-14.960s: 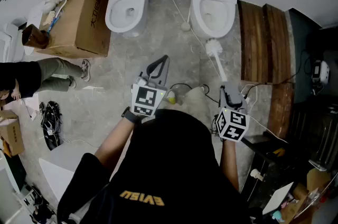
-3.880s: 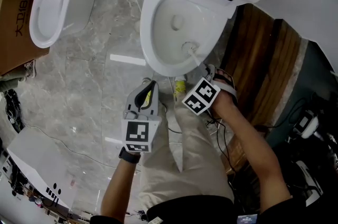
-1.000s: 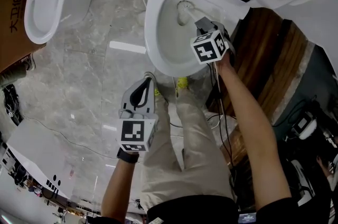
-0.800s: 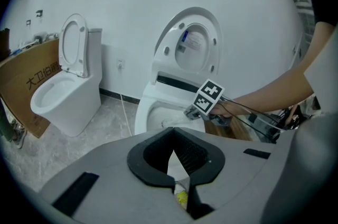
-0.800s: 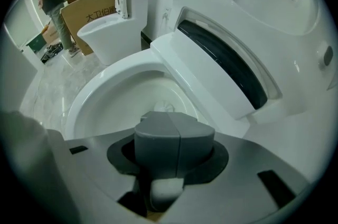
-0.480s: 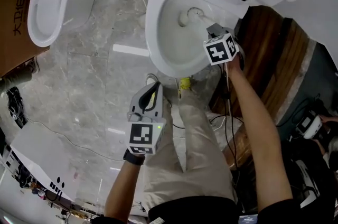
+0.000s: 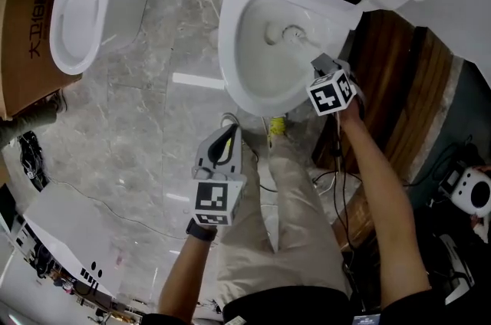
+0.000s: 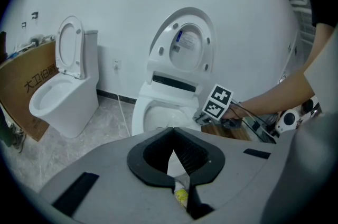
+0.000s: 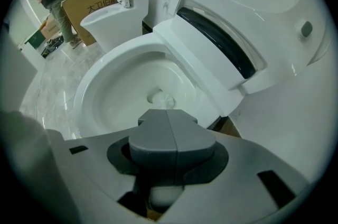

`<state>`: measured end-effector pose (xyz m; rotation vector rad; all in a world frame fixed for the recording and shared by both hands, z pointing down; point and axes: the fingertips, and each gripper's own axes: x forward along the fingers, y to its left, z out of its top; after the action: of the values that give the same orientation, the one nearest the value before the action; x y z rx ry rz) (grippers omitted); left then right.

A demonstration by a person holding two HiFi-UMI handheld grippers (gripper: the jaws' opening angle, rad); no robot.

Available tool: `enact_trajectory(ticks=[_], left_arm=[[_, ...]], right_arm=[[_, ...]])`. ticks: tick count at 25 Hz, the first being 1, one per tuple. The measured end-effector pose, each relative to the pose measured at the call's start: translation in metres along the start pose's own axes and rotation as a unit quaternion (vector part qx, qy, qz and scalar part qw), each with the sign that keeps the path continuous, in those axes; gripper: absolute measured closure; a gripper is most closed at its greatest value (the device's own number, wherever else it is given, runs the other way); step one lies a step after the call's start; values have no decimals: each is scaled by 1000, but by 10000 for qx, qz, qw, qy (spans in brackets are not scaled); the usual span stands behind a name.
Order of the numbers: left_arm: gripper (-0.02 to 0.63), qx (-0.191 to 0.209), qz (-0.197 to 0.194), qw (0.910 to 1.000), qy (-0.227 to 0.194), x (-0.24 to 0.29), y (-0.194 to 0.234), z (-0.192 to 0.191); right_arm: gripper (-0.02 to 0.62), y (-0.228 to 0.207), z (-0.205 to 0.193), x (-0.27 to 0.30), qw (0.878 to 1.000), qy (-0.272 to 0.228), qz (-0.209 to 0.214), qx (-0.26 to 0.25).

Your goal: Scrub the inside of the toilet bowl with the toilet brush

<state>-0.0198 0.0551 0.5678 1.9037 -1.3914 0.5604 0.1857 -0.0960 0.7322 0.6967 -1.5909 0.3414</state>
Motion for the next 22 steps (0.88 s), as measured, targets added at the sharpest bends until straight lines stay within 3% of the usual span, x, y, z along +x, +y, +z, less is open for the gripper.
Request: enact_trajectory(ticks=[22], left_arm=[[588,107,-38,9999,-57,-1,2,2]], right_arm=[[436,85,-19,-27,9973,332,587,-275]])
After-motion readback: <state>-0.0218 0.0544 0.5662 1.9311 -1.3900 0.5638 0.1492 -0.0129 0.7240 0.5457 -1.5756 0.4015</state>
